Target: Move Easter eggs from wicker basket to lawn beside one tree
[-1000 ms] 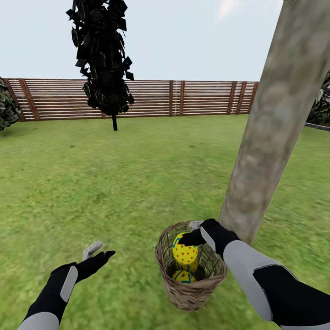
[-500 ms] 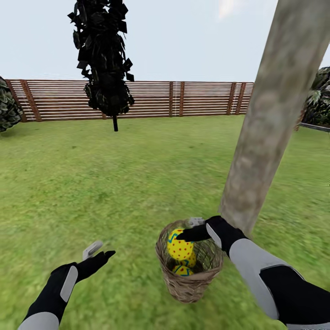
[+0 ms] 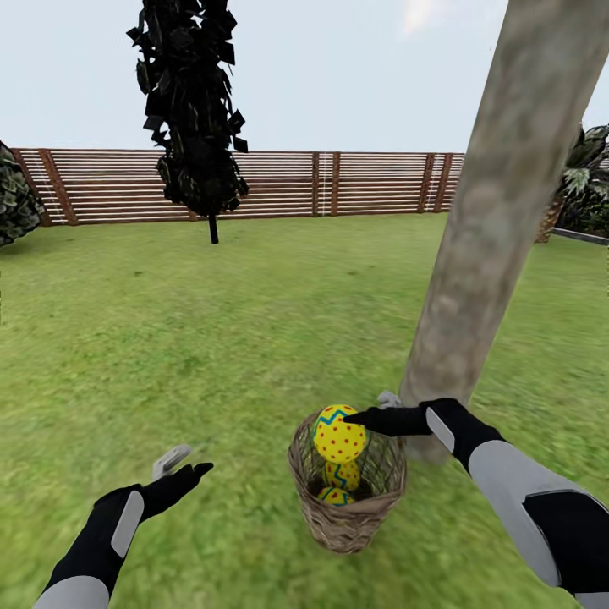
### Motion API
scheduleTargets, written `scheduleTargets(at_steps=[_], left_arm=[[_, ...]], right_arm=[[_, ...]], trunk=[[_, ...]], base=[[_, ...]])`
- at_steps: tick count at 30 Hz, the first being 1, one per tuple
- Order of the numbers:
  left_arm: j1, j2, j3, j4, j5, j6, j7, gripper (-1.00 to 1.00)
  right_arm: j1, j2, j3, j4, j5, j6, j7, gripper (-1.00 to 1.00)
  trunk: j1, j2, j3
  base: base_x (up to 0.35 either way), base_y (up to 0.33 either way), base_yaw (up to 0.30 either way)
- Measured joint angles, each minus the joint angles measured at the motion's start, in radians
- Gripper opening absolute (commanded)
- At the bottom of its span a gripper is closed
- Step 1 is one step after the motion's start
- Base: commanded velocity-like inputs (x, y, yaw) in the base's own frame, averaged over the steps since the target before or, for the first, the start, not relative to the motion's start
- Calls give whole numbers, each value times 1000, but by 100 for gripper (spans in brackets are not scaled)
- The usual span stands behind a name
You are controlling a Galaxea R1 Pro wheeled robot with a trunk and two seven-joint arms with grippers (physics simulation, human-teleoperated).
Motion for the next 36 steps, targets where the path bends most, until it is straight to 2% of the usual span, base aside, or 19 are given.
scheduleTargets(at_steps=[9,11,15,21,36], left_arm=[[-1,0,0,0,1,-1,-2,100],[0,0,0,0,0,-4,-3,100],[0,0,2,0,1,-1,-7,100],[0,1,4,0,1,0,-74,100],[0,0,3,2,0,-7,-78,100]], right_arm=[[0,1,0,2,-2,-2,12,-100],[0,0,-1,2,-6,0,14,-100],[2,1,0,3,-53,1,14,-100],[5,6,2,4,-104,0,11,-100],[9,1,0,10,-110,1,11,-100]], trunk=[[-35,63,35],[-35,63,37],[-35,63,41],[-35,63,47],[-35,63,62]], base=[[-285,0,-215],[-21,0,-240],[-2,0,-240],[0,0,-240],[0,0,-240]])
